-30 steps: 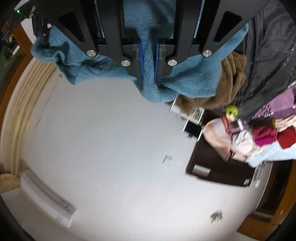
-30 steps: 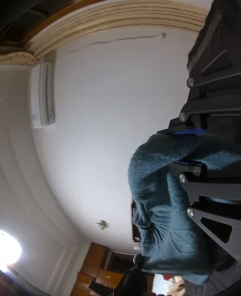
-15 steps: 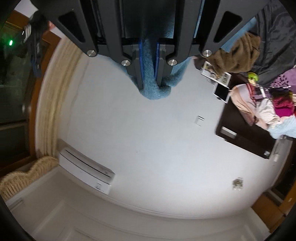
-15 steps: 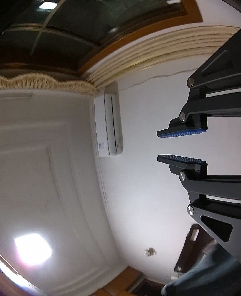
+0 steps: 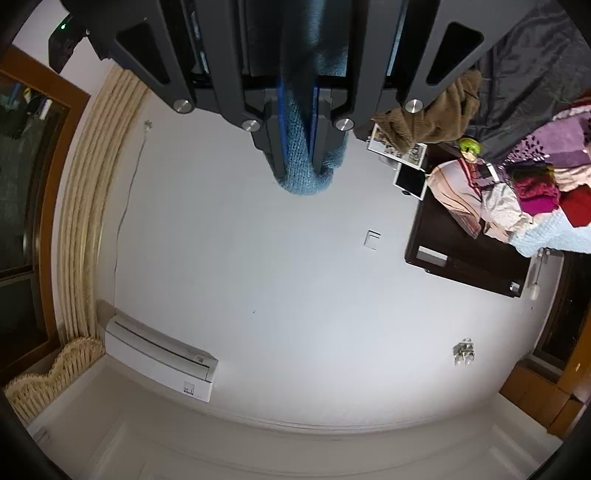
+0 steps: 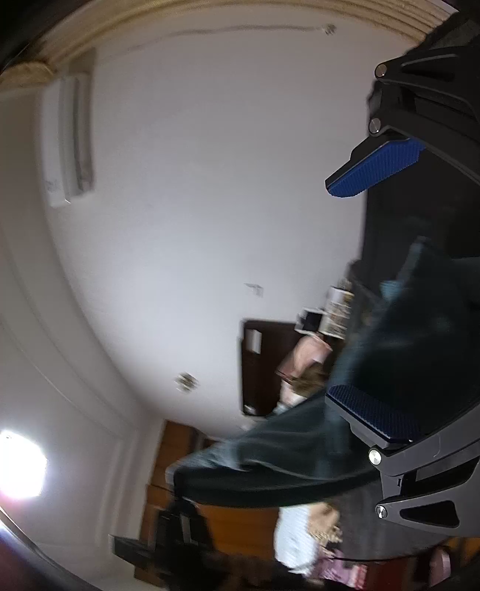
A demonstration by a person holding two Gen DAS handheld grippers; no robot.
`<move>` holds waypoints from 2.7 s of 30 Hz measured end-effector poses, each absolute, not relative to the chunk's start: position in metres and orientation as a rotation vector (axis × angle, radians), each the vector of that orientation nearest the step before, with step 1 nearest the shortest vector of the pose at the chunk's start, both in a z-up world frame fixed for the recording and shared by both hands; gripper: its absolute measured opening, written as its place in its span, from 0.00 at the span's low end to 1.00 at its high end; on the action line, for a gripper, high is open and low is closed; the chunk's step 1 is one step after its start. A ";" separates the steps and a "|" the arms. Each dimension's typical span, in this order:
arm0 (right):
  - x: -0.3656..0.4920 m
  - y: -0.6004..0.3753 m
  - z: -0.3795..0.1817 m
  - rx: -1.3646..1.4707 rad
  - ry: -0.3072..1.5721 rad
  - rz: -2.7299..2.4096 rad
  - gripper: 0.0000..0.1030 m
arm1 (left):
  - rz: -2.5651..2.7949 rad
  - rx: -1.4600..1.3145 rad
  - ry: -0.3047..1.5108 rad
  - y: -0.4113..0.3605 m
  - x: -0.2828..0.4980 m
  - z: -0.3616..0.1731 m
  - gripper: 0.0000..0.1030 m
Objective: Fold clothes
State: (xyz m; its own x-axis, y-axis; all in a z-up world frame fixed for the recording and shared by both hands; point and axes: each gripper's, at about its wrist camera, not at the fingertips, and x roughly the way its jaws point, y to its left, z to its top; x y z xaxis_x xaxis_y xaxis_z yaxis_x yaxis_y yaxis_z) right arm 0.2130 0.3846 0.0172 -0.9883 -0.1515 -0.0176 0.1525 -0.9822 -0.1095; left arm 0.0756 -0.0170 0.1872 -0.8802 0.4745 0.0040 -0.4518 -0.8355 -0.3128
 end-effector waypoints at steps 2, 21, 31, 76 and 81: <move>0.206 0.392 0.009 0.090 0.181 -2.911 1.00 | 2.617 -0.115 -0.430 -0.019 0.073 0.184 0.11; 0.146 0.403 -0.016 0.370 0.118 -2.844 0.15 | 2.643 -0.161 -0.498 -0.040 0.064 0.170 0.11; 0.227 0.399 0.106 -0.286 0.191 -3.248 0.15 | 2.588 0.075 -0.510 -0.045 0.113 0.205 0.11; 0.169 0.409 0.148 -0.706 0.655 -3.694 0.15 | 2.563 -0.070 -0.344 0.059 0.022 0.228 0.15; 0.099 0.452 0.110 -0.348 0.561 -3.749 0.15 | 2.566 -0.284 -0.316 0.096 -0.053 0.191 0.15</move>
State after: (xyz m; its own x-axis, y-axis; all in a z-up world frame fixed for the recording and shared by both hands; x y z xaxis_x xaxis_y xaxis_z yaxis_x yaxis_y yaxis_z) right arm 0.0992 0.4524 0.1097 -0.7719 0.5837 0.2518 -0.6319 -0.7481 -0.2028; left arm -0.0533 0.0957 0.1906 -0.8354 0.5322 -0.1374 -0.4829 -0.8300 -0.2791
